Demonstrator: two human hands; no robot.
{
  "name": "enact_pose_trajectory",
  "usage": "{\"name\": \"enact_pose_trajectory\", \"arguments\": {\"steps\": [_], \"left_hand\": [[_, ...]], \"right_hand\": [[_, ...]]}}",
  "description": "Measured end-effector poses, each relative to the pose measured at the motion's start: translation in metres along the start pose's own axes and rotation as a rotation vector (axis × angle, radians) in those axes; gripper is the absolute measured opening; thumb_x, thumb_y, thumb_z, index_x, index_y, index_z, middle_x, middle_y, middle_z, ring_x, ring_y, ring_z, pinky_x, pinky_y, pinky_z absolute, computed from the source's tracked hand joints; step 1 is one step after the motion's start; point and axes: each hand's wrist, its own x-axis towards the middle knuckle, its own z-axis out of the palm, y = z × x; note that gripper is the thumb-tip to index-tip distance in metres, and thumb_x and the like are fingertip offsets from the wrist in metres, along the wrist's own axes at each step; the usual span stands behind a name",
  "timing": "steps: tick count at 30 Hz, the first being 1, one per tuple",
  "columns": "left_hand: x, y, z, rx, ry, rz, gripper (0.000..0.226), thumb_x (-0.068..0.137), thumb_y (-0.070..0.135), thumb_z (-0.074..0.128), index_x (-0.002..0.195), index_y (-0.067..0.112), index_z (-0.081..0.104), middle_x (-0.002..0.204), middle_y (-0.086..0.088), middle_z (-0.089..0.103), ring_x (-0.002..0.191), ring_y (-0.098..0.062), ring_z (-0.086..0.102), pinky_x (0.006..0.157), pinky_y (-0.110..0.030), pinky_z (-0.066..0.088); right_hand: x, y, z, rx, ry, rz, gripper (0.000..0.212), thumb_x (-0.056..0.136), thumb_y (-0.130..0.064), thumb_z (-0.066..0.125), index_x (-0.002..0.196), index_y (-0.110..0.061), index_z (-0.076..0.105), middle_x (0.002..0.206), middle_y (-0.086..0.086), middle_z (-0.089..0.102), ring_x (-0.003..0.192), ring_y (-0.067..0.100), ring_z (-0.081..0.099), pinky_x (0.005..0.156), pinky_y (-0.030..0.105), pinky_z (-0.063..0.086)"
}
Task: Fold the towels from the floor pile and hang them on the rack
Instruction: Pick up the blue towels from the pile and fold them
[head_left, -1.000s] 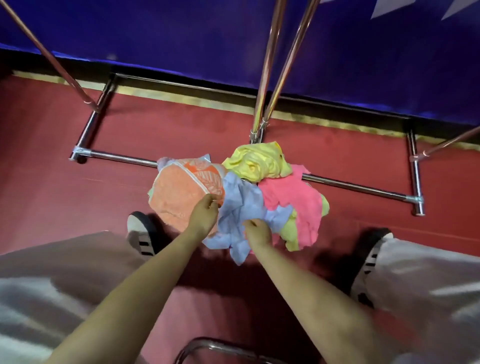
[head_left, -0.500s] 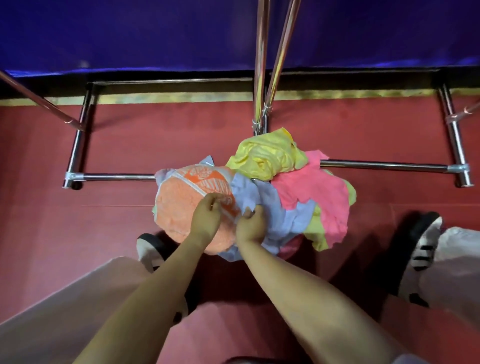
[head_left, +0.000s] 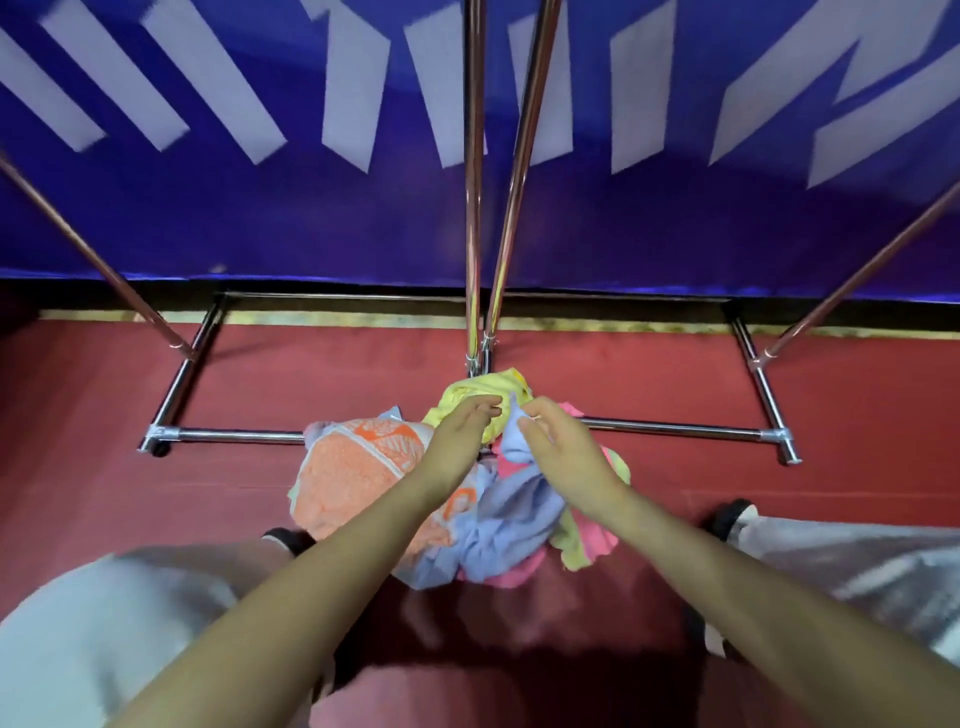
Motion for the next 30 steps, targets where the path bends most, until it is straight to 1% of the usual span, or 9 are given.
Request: {"name": "enact_pose_trajectory", "arguments": {"steps": [4, 8, 10, 16, 20, 22, 24, 27, 30], "left_hand": [[-0.047, 0.030, 0.018, -0.139, -0.113, -0.038, 0.028, 0.100, 0.029, 0.036, 0.099, 0.019, 0.062, 0.098, 0.001, 0.066, 0.095, -0.018, 0.059, 0.092, -0.036, 0.044], [-0.079, 0.026, 0.039, -0.271, -0.134, -0.128, 0.036, 0.105, 0.031, 0.031, 0.096, 0.019, 0.063, 0.092, -0.003, 0.070, 0.086, -0.017, 0.064, 0.090, -0.036, 0.049], [-0.093, 0.024, 0.047, -0.270, -0.126, -0.108, 0.029, 0.101, 0.028, 0.041, 0.098, 0.014, 0.066, 0.094, -0.003, 0.071, 0.089, -0.018, 0.065, 0.088, -0.036, 0.051], [-0.127, 0.001, 0.054, -0.265, 0.000, -0.030, 0.016, 0.094, 0.020, 0.058, 0.095, 0.009, 0.071, 0.104, -0.013, 0.071, 0.100, -0.027, 0.064, 0.095, -0.042, 0.047], [-0.141, 0.000, 0.044, -0.392, 0.133, -0.023, 0.020, 0.097, 0.022, 0.056, 0.104, 0.010, 0.071, 0.111, -0.019, 0.070, 0.103, -0.027, 0.065, 0.101, -0.048, 0.045], [-0.146, 0.000, 0.037, -0.434, 0.193, -0.011, 0.024, 0.098, 0.021, 0.055, 0.111, 0.008, 0.069, 0.111, -0.014, 0.071, 0.108, -0.026, 0.065, 0.101, -0.043, 0.047], [-0.152, -0.002, 0.034, -0.469, 0.236, 0.014, 0.021, 0.098, 0.018, 0.052, 0.107, 0.009, 0.069, 0.099, -0.003, 0.075, 0.103, -0.020, 0.067, 0.090, -0.029, 0.053], [-0.158, 0.001, 0.032, -0.586, 0.264, -0.034, 0.017, 0.100, 0.018, 0.049, 0.098, 0.012, 0.065, 0.080, -0.001, 0.072, 0.070, -0.006, 0.069, 0.061, -0.018, 0.053], [-0.154, 0.001, 0.023, -0.635, 0.342, -0.020, 0.016, 0.099, 0.021, 0.051, 0.098, 0.012, 0.065, 0.090, -0.005, 0.067, 0.078, -0.009, 0.067, 0.066, -0.019, 0.053]], "right_hand": [[-0.031, -0.032, -0.041, -0.080, -0.100, -0.132, 0.007, 0.090, -0.029, 0.046, 0.094, -0.031, 0.051, 0.071, -0.005, 0.050, 0.066, 0.008, 0.041, 0.066, 0.028, 0.036], [-0.064, -0.042, -0.063, -0.103, -0.104, -0.158, 0.010, 0.086, -0.032, 0.044, 0.091, -0.026, 0.051, 0.068, -0.008, 0.049, 0.066, 0.007, 0.040, 0.066, 0.027, 0.035], [-0.078, -0.036, -0.067, -0.078, -0.087, -0.128, 0.009, 0.089, -0.028, 0.047, 0.086, -0.023, 0.053, 0.070, -0.004, 0.051, 0.064, 0.005, 0.040, 0.065, 0.026, 0.034], [-0.113, -0.008, -0.047, 0.023, 0.005, 0.088, 0.022, 0.096, -0.010, 0.049, 0.077, -0.019, 0.052, 0.068, -0.010, 0.049, 0.064, -0.001, 0.045, 0.062, 0.013, 0.034], [-0.111, -0.021, -0.017, 0.040, -0.037, 0.108, 0.035, 0.097, -0.007, 0.046, 0.067, -0.025, 0.043, 0.066, -0.009, 0.046, 0.063, 0.001, 0.042, 0.065, 0.025, 0.034], [-0.108, -0.027, -0.009, 0.098, -0.028, 0.098, 0.035, 0.096, -0.007, 0.047, 0.068, -0.027, 0.046, 0.069, -0.010, 0.049, 0.065, 0.000, 0.044, 0.064, 0.020, 0.036], [-0.108, -0.033, -0.004, 0.129, -0.044, 0.083, 0.035, 0.097, -0.006, 0.046, 0.068, -0.026, 0.046, 0.067, -0.010, 0.047, 0.065, 0.003, 0.043, 0.062, 0.016, 0.035], [-0.114, -0.036, 0.003, 0.110, -0.104, 0.049, 0.029, 0.097, -0.013, 0.050, 0.070, -0.025, 0.047, 0.068, -0.008, 0.050, 0.071, 0.009, 0.047, 0.063, 0.020, 0.034], [-0.124, -0.037, 0.004, 0.097, -0.119, 0.000, 0.024, 0.095, -0.021, 0.056, 0.073, -0.029, 0.048, 0.067, -0.011, 0.049, 0.064, -0.001, 0.043, 0.065, 0.021, 0.035]]}}
